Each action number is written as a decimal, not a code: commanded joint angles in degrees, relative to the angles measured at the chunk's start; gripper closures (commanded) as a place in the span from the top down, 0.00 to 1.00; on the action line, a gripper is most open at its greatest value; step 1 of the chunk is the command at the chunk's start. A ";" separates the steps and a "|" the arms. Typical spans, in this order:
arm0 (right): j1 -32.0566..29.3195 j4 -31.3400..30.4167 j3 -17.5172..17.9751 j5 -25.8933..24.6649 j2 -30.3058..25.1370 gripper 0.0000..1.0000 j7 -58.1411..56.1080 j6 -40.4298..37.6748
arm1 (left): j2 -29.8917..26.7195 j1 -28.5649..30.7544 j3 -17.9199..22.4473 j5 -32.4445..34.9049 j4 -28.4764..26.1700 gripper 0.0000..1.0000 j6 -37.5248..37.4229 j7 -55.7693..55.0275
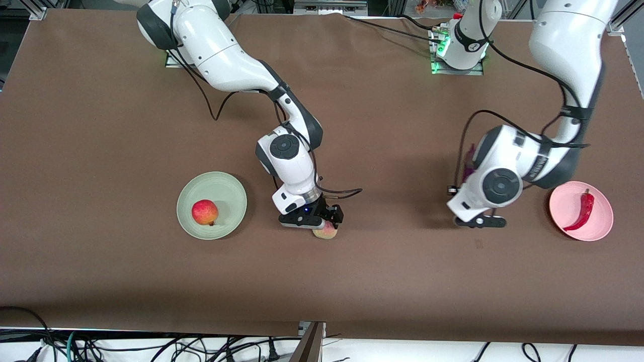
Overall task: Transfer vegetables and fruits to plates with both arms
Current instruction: 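Carry the eggplant to the pink plate while the right gripper grasps the peach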
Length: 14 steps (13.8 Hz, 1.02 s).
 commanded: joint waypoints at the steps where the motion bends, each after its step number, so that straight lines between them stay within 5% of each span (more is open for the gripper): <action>1: 0.11 2.26 -0.27 -1.04 2.00 0.92 0.11 1.34 | -0.79 5.04 -0.18 3.75 -0.68 0.01 -0.62 10.80; 4: 0.81 2.26 -0.18 -1.04 2.36 0.86 0.64 1.70 | 1.13 9.87 1.32 9.63 -0.68 0.01 1.83 18.78; 5: 0.81 2.17 -0.18 -1.04 2.36 0.77 0.38 1.79 | 1.23 10.67 1.49 10.16 -0.59 0.01 2.54 20.99; 7: 0.03 2.17 -0.27 -1.04 1.75 0.44 -1.20 1.09 | 1.06 11.11 2.71 13.66 -0.50 0.01 2.89 23.29; 9: -1.20 2.17 -0.01 -0.69 -0.26 0.25 -4.70 -3.19 | 0.97 14.87 3.69 17.54 -1.02 0.01 3.07 23.82; 14: -7.78 0.68 0.35 5.35 -9.75 0.24 -26.20 -23.48 | 1.41 24.11 2.99 15.27 -2.61 0.08 14.31 40.75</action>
